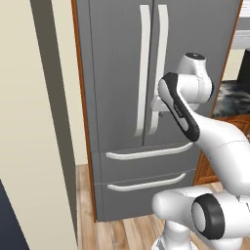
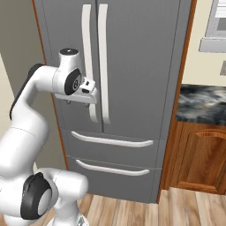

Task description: Open the fridge, remove the peach, cucumber, and chicken drumstick, and place them on any counter.

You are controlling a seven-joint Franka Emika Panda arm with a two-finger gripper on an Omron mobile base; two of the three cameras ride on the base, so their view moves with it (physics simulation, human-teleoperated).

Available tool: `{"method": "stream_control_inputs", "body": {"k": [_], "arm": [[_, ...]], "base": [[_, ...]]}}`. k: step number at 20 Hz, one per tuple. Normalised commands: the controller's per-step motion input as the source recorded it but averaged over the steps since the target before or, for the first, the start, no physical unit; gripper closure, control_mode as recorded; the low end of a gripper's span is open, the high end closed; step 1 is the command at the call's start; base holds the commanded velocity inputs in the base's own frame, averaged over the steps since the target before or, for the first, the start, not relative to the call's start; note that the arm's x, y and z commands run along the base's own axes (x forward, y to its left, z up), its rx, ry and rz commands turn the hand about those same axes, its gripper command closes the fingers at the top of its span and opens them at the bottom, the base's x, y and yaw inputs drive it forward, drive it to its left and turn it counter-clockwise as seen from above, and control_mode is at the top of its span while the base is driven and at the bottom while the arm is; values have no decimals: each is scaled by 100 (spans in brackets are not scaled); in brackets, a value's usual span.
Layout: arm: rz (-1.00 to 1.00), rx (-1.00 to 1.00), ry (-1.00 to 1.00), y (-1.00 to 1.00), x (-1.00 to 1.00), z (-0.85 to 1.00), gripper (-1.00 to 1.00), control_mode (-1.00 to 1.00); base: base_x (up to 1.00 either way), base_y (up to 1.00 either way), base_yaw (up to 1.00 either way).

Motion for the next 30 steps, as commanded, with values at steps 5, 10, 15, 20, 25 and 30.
{"method": "stream_control_inputs", "body": {"k": [5, 10, 15, 20, 25, 30], "arm": [[0, 0, 0, 0, 0, 0, -100, 100], [0, 0, 0, 0, 0, 0, -100, 100], [2, -1, -62, -12, -15, -1, -100, -100], [-2, -2, -78, -34, -15, 27, -100, -100], [-1, 0, -43, -32, -1, 32, -100, -100], [0, 0, -16, -13, 0, 37, -100, -100]], "base": [[0, 0, 0], [0, 0, 0], [0, 0, 0], [0, 0, 0], [0, 0, 0], [0, 0, 0]]}}
